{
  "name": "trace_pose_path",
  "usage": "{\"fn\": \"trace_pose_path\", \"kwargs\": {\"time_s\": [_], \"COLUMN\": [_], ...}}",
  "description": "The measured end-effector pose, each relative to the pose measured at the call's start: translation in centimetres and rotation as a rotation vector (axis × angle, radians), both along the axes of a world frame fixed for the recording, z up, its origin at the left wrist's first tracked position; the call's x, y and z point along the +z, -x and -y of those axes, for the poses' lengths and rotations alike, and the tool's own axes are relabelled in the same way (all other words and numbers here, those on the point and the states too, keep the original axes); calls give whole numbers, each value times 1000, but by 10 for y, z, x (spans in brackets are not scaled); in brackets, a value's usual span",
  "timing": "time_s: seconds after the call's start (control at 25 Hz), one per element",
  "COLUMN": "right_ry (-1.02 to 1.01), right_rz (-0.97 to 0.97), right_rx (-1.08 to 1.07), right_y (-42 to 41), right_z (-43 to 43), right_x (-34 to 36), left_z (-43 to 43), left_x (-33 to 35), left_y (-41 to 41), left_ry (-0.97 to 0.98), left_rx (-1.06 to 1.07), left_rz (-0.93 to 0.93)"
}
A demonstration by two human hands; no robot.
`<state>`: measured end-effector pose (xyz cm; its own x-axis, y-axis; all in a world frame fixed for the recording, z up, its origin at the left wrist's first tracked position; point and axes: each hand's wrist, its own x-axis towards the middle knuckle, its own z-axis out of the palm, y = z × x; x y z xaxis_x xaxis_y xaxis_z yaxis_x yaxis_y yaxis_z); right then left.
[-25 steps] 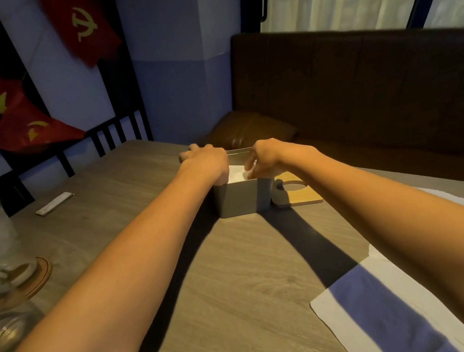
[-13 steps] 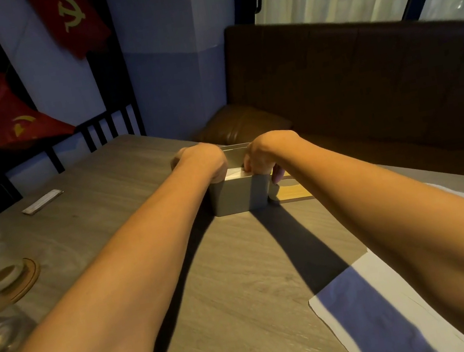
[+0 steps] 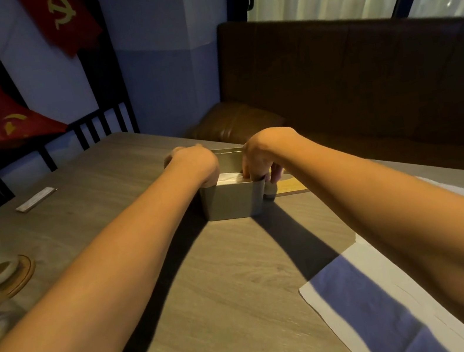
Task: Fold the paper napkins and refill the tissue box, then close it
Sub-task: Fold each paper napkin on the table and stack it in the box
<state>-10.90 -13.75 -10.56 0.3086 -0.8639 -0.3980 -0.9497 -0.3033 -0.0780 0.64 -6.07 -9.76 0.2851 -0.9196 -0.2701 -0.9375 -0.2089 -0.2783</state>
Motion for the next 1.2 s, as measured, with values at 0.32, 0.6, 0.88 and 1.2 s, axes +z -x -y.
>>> {"fn": "trace_pose_path", "kwargs": {"time_s": [0.32,0.6,0.88,1.2], "right_ry": [-9,210,267,170], "right_rz": [19,220,133,36], "right_rx": [133,275,270,162], "right_y": [9,39,105,172], "right_z": [-24,-79,-149,-192], "right_x": [0,39,57,-6], "left_z": [-16,-73,-143,-198], "left_x": [2,33,33,-42], "left_y": [-12,3,84,176], "left_ry": [-16,369,394,197], "left_rx": [-49,-196,-419,-430], "left_rz": [-214,-443,-454,-455]}}
